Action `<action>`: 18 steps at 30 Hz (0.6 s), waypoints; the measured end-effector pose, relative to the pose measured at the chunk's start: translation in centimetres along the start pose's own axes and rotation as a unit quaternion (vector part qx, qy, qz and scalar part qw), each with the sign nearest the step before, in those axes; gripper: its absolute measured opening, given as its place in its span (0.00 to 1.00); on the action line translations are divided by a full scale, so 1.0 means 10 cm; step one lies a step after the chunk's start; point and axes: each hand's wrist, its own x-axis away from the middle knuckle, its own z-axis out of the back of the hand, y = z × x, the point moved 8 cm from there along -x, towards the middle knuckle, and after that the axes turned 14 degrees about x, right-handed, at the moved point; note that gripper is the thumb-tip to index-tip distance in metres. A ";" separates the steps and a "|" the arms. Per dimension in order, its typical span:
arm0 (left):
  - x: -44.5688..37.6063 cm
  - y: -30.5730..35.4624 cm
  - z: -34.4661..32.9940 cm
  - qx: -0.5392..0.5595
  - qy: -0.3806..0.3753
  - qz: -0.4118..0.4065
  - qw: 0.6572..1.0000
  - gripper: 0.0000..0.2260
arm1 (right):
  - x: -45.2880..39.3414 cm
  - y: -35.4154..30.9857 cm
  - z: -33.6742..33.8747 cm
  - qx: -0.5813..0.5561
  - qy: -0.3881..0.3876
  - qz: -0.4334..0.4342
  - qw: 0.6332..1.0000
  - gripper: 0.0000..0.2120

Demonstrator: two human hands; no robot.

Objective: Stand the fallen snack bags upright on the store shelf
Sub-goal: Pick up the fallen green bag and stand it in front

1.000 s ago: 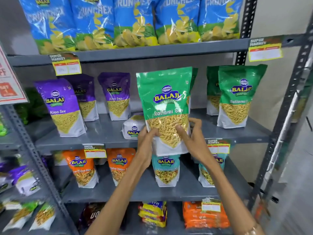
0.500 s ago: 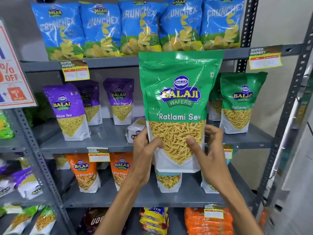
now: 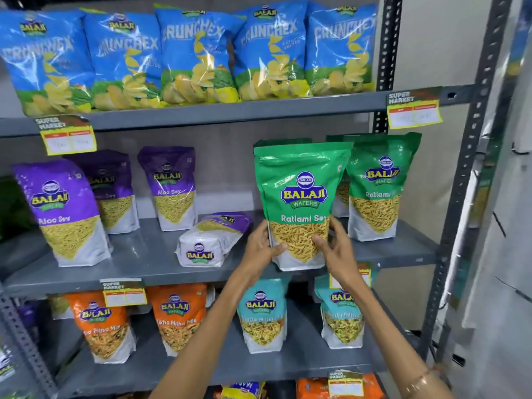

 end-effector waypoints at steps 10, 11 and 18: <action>-0.87 -0.37 0.11 -0.039 0.022 0.042 0.998 0.32 | -0.76 0.53 -0.20 0.033 0.008 -0.047 0.998 0.31; -0.89 -0.39 0.12 -0.044 0.022 0.047 0.998 0.32 | -0.77 0.56 -0.20 0.029 0.011 -0.049 0.998 0.31; -0.52 -0.17 0.17 -0.047 0.089 -0.024 0.995 0.38 | -0.44 0.50 -0.12 0.100 0.100 -0.063 0.988 0.31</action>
